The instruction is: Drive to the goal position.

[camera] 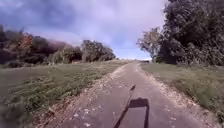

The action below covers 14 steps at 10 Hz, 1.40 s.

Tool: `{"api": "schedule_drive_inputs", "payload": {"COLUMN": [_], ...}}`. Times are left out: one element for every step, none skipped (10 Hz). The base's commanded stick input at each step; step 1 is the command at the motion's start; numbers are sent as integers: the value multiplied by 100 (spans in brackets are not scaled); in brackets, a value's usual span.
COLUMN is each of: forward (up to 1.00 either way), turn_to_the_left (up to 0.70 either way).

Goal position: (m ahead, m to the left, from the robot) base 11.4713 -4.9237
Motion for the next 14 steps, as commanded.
{"api": "schedule_drive_inputs", "payload": {"forward": [70,70,70,70,70,70,70,70,70,70,70,70,70,70], "turn_to_the_left": [-12,-12,-12,-12,-12,-12,-12,-12,-12,-12,-12,-12,-12,-12]}}
